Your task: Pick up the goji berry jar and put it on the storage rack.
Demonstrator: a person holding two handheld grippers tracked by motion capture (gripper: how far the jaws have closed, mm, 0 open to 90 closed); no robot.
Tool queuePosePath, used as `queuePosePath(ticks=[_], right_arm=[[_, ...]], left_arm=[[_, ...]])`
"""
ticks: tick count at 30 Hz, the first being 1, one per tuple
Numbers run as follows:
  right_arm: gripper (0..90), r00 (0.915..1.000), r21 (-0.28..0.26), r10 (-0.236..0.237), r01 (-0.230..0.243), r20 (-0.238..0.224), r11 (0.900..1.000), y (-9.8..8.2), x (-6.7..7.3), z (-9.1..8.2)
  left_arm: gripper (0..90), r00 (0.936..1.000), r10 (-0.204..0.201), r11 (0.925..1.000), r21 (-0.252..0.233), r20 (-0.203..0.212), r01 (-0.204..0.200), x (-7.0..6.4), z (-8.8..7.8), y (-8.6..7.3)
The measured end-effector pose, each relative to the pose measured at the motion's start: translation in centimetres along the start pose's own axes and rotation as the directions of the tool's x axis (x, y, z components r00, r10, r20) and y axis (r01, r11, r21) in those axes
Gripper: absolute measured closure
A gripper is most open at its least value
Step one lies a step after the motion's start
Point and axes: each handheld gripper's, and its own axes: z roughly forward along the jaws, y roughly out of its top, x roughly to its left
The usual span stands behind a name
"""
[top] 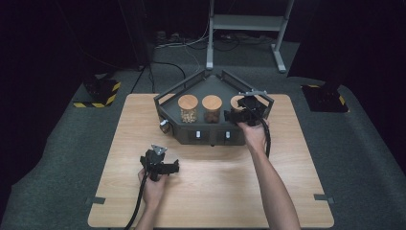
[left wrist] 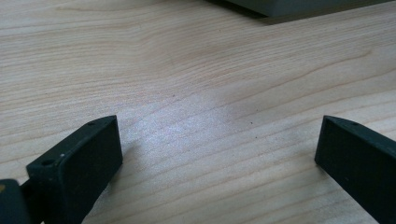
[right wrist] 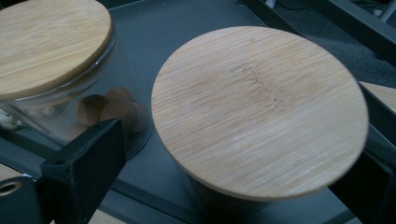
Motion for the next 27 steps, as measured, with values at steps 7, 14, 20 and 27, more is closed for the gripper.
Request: queuePosePath(ticks=[7,14,20,27], right_arm=[[4.4,0.9999,-0.005,-0.001,0.001,-0.016,1.0,-0.1,-0.2,-0.7],[5.8,0.9995,-0.011,0.01,-0.01,-0.029,1.0,-0.6,-0.6,-1.2],[6.0,0.9994,-0.022,0.012,-0.013,-0.031,1.0,-1.0,-1.0,-1.6],[6.1,0.9991,-0.028,0.007,-0.008,-0.043,1.0,-1.4,-1.2,-1.9]], left_arm=[[0.8,1.0,0.0,1.0,0.001,0.001,0.0,0.0,0.0,0.0],[0.8,1.0,0.0,1.0,0.001,0.001,0.0,0.0,0.0,0.0],[0.8,1.0,0.002,1.0,0.003,0.001,-0.002,0.0,0.0,0.0],[0.8,1.0,0.002,1.0,0.004,0.0,-0.002,0.0,0.0,0.0]])
